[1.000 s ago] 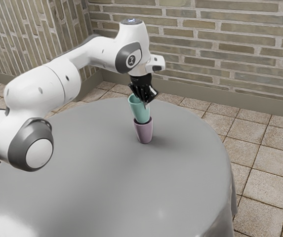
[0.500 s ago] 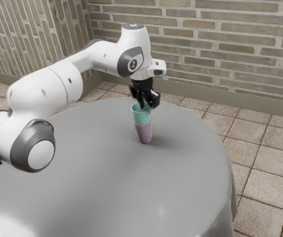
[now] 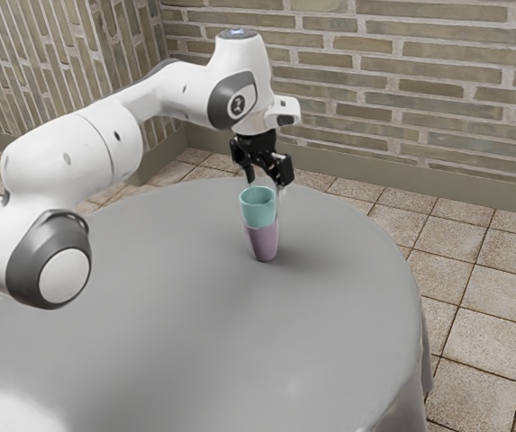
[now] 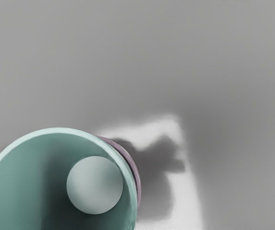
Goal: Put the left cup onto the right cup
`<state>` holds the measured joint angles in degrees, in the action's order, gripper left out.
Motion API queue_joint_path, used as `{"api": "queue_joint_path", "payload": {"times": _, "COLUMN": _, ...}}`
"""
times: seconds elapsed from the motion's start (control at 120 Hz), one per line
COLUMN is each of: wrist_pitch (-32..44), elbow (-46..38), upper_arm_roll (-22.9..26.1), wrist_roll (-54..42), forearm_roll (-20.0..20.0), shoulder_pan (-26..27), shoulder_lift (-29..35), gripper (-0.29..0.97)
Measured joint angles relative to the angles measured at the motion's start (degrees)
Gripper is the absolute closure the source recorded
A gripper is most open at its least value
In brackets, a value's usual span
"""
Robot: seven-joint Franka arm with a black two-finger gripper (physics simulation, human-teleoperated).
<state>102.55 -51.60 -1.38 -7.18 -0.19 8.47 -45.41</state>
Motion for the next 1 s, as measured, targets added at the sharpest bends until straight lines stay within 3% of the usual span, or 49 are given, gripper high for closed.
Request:
{"api": "queue_joint_path", "payload": {"times": 0.292, "wrist_pitch": 0.62, "elbow": -16.24, "upper_arm_roll": 0.01, "wrist_roll": -0.09, "forearm_roll": -1.09, "shoulder_pan": -0.26, "shoulder_lift": 11.94, "gripper": 0.01}}
{"api": "queue_joint_path", "payload": {"times": 0.625, "wrist_pitch": 1.60, "elbow": -29.13, "upper_arm_roll": -0.36, "wrist_roll": -0.13, "forearm_roll": -1.77, "shoulder_pan": -1.72, "shoulder_lift": 22.92, "gripper": 0.00}}
{"api": "queue_joint_path", "payload": {"times": 1.0, "wrist_pitch": 1.22, "elbow": -34.71, "upper_arm_roll": -1.38, "wrist_roll": -0.77, "forearm_roll": -1.37, "shoulder_pan": -2.67, "shoulder_lift": 33.10, "gripper": 0.00}}
